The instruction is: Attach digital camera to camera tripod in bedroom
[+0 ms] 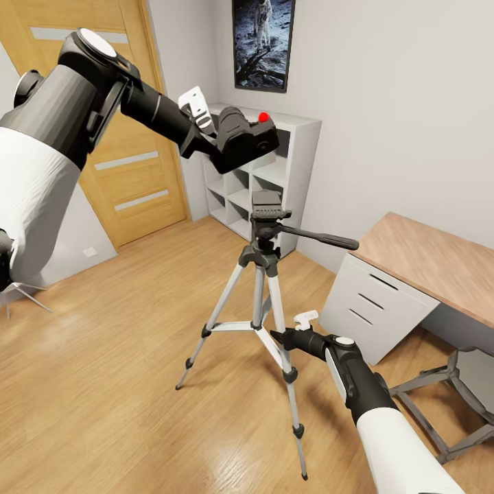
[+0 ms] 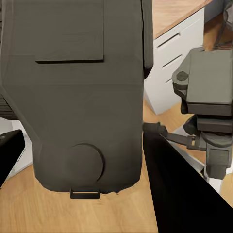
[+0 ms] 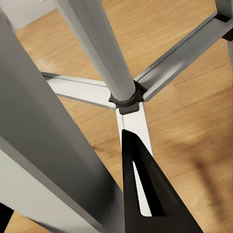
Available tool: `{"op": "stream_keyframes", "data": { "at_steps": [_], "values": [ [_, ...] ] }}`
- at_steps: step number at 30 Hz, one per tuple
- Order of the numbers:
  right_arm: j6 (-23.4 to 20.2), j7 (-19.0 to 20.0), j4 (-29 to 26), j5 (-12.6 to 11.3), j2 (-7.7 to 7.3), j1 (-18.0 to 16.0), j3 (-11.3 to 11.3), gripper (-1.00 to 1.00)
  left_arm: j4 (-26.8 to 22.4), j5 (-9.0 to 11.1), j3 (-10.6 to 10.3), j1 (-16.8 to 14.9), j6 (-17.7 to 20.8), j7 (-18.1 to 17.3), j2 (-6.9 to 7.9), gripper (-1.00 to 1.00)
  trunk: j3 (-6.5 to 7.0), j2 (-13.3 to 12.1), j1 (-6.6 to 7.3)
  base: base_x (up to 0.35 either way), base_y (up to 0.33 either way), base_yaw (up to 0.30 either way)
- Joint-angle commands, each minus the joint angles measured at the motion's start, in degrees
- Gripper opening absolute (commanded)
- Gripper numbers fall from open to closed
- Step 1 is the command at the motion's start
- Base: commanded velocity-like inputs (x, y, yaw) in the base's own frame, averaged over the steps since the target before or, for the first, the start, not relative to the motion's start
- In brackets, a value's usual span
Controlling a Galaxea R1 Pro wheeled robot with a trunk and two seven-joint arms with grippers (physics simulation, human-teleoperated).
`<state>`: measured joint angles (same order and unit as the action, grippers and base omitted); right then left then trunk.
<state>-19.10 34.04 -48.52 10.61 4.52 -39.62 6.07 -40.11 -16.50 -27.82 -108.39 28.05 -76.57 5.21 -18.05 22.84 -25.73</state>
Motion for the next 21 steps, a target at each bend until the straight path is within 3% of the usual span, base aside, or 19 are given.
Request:
{"op": "stream_keyframes", "data": {
  "at_steps": [1,21],
  "values": [
    [-0.47,0.67,0.27,0.87,0.11,-0.02,0.35,-1.00,-0.41,-0.16,0.19,-0.07,0.38,-0.35,0.05,-1.00,-0.11,0.08,-0.05,0.000,0.000,0.000],
    [-0.25,0.67,0.41,0.96,0.12,-0.02,0.34,-1.00,-6.95,0.00,6.51,-0.07,0.36,-5.65,-0.10,-1.00,-0.11,0.08,-0.05,0.000,0.000,0.000]
  ]
}}
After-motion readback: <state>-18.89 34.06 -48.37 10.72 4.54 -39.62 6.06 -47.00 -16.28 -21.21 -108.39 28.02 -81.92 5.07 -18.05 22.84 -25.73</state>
